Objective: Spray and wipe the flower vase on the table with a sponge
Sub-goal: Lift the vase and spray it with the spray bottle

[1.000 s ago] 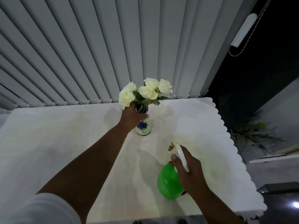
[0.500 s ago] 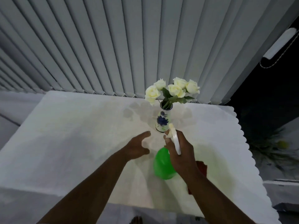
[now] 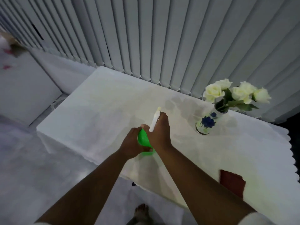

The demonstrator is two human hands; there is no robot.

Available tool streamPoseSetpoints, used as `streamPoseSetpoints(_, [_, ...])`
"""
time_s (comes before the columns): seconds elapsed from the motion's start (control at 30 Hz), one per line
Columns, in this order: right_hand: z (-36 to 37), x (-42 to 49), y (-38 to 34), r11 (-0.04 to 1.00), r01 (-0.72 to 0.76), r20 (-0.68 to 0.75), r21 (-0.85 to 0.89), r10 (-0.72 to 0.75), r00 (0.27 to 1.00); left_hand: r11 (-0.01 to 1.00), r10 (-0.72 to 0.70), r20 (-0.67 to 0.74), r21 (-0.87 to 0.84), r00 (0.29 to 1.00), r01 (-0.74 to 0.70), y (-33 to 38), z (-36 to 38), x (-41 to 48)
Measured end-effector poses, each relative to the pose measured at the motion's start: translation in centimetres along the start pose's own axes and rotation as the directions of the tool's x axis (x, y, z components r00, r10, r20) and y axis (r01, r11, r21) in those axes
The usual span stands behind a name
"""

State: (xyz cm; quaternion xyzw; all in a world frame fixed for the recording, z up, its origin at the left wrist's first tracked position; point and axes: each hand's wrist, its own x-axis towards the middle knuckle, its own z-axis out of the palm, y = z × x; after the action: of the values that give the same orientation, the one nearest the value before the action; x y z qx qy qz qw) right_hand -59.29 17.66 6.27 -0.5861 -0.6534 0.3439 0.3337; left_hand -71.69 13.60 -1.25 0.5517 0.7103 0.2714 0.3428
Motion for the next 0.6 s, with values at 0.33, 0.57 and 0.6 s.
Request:
streamPoseSetpoints(0.33, [1.6,0.9,0.3,1.0,0.012,0.019,0.002,-0.012,1.0,0.996,-0.012,0.024,-0.089,1.0,0.014,-1.8,-0.6,0.7])
streamPoseSetpoints(0.57, [-4.8,-1.3,5.7,0.998,-0.059,0.049,-0.036,0.061,0.997,0.98,-0.194,-0.217,-0.08,0.957,0.181,-3.0,2.7,-5.0])
streamPoseSetpoints(0.6, [-6.4,-1.8,7.1,0.995,-0.087,0.034,-0.042,0.088,0.996,0.982,-0.185,-0.252,-0.079,0.95,0.17,-2.9,3.7,-6.4])
